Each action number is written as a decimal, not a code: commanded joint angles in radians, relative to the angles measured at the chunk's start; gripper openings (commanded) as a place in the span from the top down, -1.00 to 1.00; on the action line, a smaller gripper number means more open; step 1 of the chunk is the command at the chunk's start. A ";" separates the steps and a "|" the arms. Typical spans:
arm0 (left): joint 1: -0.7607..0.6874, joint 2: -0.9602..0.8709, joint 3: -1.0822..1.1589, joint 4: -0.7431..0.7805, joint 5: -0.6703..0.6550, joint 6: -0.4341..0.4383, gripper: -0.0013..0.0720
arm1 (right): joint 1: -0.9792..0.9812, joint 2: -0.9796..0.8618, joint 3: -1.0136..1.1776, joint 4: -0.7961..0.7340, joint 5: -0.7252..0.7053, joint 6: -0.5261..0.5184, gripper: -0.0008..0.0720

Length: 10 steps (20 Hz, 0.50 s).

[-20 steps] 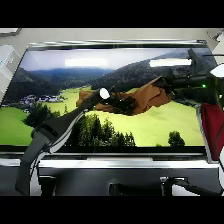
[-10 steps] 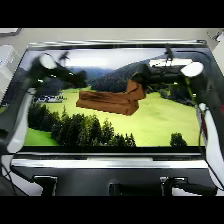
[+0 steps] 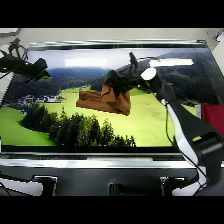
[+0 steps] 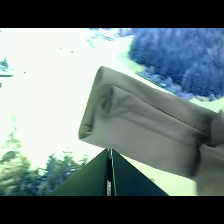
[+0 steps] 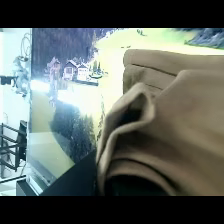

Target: Fold the clothes and pants, and hang the long-sleeved shirts on hangers.

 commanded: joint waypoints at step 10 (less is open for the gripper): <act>0.036 0.007 0.000 0.002 -0.027 0.020 0.93 | 0.059 -0.162 0.046 0.324 -0.127 -0.093 -0.11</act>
